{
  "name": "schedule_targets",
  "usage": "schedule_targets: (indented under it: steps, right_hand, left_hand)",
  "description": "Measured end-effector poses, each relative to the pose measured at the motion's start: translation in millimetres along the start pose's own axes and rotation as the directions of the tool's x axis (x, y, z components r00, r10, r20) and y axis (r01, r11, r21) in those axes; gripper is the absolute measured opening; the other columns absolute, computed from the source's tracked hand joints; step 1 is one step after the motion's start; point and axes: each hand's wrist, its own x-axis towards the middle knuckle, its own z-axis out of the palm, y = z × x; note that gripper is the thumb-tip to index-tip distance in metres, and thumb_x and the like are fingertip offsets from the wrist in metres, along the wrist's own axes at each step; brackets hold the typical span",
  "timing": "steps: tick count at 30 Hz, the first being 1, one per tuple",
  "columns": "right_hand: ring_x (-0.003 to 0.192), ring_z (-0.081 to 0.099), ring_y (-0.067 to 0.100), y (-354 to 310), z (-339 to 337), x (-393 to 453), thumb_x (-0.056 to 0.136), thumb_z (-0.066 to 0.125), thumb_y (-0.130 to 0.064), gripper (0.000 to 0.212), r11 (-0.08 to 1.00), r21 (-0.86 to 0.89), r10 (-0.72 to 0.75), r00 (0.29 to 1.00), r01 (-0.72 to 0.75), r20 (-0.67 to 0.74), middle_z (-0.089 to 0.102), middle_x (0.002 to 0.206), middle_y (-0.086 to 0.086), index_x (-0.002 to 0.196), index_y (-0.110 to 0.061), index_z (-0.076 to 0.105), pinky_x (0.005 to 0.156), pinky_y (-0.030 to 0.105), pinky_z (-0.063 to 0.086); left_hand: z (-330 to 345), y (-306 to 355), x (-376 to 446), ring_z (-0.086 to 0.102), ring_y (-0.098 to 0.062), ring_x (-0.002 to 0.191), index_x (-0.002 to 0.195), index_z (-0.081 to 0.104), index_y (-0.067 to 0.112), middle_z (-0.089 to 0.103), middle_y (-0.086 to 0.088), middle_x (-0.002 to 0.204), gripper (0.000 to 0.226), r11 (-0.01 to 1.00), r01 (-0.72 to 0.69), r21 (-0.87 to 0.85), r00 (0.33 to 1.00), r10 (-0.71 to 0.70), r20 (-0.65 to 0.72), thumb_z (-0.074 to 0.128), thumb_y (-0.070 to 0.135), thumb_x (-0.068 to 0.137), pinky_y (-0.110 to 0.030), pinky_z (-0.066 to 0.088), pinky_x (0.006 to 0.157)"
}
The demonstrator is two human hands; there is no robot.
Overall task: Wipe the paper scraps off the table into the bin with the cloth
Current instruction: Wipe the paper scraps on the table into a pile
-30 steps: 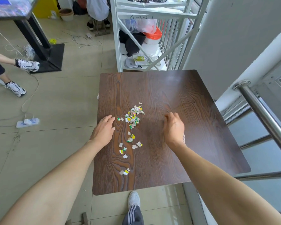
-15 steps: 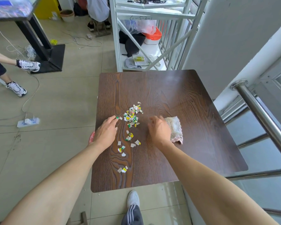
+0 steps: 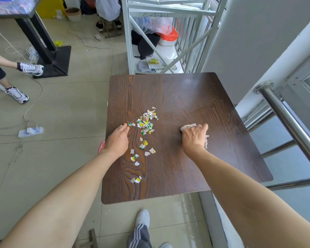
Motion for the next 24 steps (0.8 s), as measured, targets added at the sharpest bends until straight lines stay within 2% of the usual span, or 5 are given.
schedule_targets:
  steps: [6, 9, 12, 16, 24]
  right_hand:
    - [0.081, 0.058, 0.017, -7.2, -8.4, 12.9, 0.074, 0.059, -0.017, 0.023, 0.985, -0.152, -0.068, 0.996, 0.077, 0.064, 0.057, 0.063, -0.004, 0.097, -0.022, 0.058, 0.089, 0.038, 0.032]
    - [0.089, 0.059, 0.018, -11.4, -5.7, 18.2, 0.082, 0.057, -0.017, 0.018, 0.998, -0.047, -0.042, 0.997, 0.045, 0.066, 0.065, 0.087, -0.007, 0.099, -0.020, 0.061, 0.089, 0.034, 0.040]
    - [0.095, 0.061, 0.025, -17.5, 2.5, 19.5, 0.093, 0.042, -0.008, 0.026, 0.989, 0.137, 0.057, 0.998, -0.060, 0.029, 0.066, 0.101, 0.007, 0.113, -0.005, 0.058, 0.079, 0.035, 0.048]
    - [0.100, 0.058, 0.027, -25.5, 7.5, 9.9, 0.097, 0.034, -0.009, 0.040, 0.946, 0.279, 0.166, 0.986, -0.165, 0.019, 0.058, 0.111, 0.016, 0.133, 0.010, 0.037, 0.074, 0.035, 0.052]
    - [0.106, 0.056, 0.028, -35.3, -5.5, -2.5, 0.090, 0.044, 0.005, 0.032, 0.909, 0.367, 0.178, 0.980, -0.197, 0.085, 0.054, 0.116, 0.017, 0.122, 0.004, 0.049, 0.079, 0.035, 0.053]
  left_hand:
    - [2.9, -3.0, 0.4, 0.020, -0.022, 0.145, 0.147, 0.026, 0.005, 0.021, -0.008, 0.157, 0.053, 1.000, -0.025, 0.014, 1.000, 0.025, -0.014, 0.038, 0.001, 0.095, -0.036, 0.023, 0.119]
    - [3.5, -8.0, 1.6, 0.020, -0.022, 0.145, 0.147, 0.026, 0.004, 0.022, -0.009, 0.157, 0.053, 0.999, -0.047, 0.019, 0.999, 0.047, -0.014, 0.038, 0.001, 0.095, -0.035, 0.023, 0.119]
    - [2.8, -10.4, 3.1, 0.023, -0.024, 0.144, 0.146, 0.028, 0.003, 0.025, -0.011, 0.156, 0.053, 0.996, -0.078, 0.046, 0.996, 0.079, -0.030, 0.039, 0.000, 0.094, -0.035, 0.025, 0.118]
    - [-3.6, -12.6, 10.8, 0.033, -0.023, 0.140, 0.142, 0.035, 0.002, 0.033, -0.011, 0.152, 0.050, 0.990, -0.111, 0.091, 0.993, 0.114, -0.034, 0.043, 0.004, 0.093, -0.032, 0.028, 0.115]
    - [-20.1, -17.9, 16.8, 0.045, -0.025, 0.129, 0.136, 0.047, 0.006, 0.043, -0.007, 0.146, 0.045, 0.978, -0.184, 0.099, 0.983, 0.185, 0.000, 0.049, 0.005, 0.091, -0.033, 0.034, 0.108]
